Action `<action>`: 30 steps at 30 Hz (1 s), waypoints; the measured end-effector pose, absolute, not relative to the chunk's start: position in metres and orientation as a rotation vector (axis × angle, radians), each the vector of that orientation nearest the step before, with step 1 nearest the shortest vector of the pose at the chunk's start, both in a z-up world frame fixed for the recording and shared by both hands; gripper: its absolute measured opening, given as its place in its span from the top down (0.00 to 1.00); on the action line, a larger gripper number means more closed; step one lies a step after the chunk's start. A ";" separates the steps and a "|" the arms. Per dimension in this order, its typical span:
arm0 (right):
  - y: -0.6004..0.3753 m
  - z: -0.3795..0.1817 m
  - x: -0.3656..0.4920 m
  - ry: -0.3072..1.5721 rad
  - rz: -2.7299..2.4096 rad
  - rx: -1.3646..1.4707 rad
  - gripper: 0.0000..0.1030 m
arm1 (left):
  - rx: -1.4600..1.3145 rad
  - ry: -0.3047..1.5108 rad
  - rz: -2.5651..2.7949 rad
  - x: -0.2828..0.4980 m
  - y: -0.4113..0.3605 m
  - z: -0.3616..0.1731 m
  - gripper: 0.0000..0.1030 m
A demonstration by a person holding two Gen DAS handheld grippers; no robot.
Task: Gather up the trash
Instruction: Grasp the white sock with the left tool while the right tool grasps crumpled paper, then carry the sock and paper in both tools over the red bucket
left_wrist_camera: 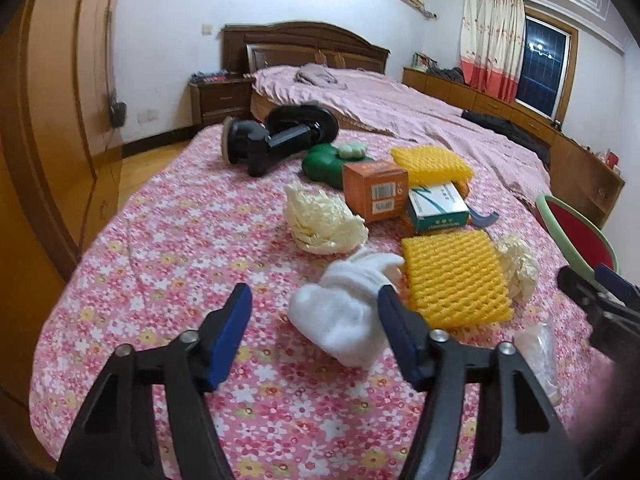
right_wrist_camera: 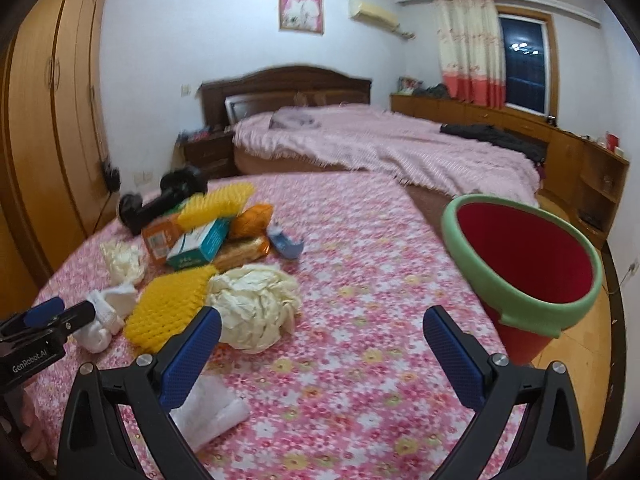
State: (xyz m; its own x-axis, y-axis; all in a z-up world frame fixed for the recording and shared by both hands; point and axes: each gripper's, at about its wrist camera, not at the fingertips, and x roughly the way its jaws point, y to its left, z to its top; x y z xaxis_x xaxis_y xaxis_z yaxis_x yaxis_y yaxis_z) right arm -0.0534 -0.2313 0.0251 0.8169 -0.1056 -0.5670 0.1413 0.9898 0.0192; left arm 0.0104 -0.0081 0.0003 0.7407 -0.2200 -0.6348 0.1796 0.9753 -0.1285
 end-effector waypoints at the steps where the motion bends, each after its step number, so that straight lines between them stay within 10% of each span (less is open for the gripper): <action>1: -0.229 0.024 -0.049 0.620 -0.122 0.055 0.00 | -0.071 0.723 -0.235 0.013 -0.008 -0.001 0.39; 6: -0.220 0.017 -0.025 0.714 -0.092 0.034 0.01 | -0.118 0.774 -0.328 0.025 -0.006 -0.005 0.52; 18: -0.202 0.003 0.020 0.943 -0.013 0.128 0.64 | -0.121 0.843 -0.494 0.051 -0.008 -0.002 0.74; 30: -0.206 0.003 0.013 0.943 -0.069 0.166 0.95 | -0.103 0.832 -0.542 0.055 -0.004 0.004 0.78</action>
